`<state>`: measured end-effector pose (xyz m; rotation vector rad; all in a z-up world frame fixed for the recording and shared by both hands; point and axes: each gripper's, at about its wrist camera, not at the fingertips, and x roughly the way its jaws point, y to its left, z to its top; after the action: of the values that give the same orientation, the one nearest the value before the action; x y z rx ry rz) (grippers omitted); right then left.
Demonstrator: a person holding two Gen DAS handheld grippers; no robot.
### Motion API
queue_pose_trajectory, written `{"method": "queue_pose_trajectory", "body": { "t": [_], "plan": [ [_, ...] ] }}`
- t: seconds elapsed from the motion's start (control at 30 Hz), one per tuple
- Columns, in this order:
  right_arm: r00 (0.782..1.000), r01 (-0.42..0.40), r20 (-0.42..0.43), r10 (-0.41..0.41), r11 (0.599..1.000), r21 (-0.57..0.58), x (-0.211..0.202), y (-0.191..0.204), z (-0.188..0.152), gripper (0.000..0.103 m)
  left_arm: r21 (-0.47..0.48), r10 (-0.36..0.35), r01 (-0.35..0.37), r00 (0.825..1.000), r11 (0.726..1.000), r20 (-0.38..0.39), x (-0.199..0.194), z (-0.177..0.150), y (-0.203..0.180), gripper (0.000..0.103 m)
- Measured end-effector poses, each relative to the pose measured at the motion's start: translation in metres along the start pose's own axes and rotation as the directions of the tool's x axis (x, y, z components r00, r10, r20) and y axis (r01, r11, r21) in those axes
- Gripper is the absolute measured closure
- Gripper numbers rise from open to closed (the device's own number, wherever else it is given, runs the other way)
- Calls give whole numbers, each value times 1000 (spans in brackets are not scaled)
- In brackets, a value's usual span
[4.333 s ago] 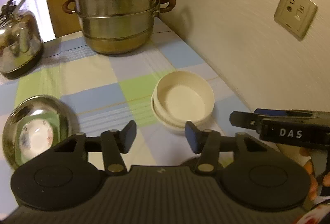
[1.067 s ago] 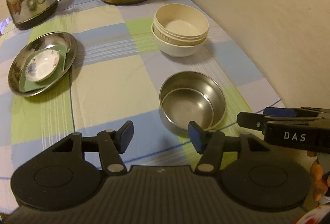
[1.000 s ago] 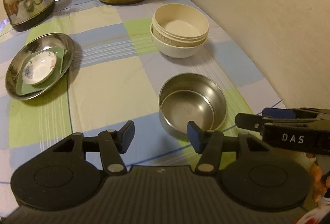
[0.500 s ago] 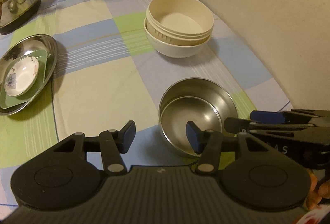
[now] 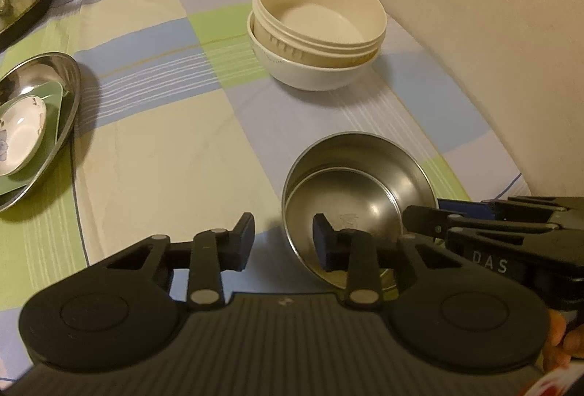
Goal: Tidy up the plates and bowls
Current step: 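Carry the steel bowl and lower it into the cream bowl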
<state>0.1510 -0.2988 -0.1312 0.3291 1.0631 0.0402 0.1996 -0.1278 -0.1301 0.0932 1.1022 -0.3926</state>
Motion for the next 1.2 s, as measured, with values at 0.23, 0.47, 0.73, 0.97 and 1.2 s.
{"method": "queue_pose_trajectory", "body": {
  "t": [0.23,0.47,0.73,0.97,1.2],
  "plan": [
    [1000,-3,-1,3,1000,-9,4,3,0,88,7,-19,19,1000,1000,-20,7,1,0,87],
    [1000,5,-5,-6,1000,-11,5,6,2,90,48,-31,32,999,998,-14,6,-1,-3,94],
    [1000,-3,8,3,1000,-16,-5,8,8,91,49,-37,36,999,998,23,-10,2,-3,94],
    [999,-31,38,32,999,-32,-30,15,24,91,31,-50,48,995,998,84,-42,15,-1,93],
    [995,-54,83,58,997,-53,-50,21,50,91,33,-50,45,985,998,168,-69,38,-3,93]
  ]
}}
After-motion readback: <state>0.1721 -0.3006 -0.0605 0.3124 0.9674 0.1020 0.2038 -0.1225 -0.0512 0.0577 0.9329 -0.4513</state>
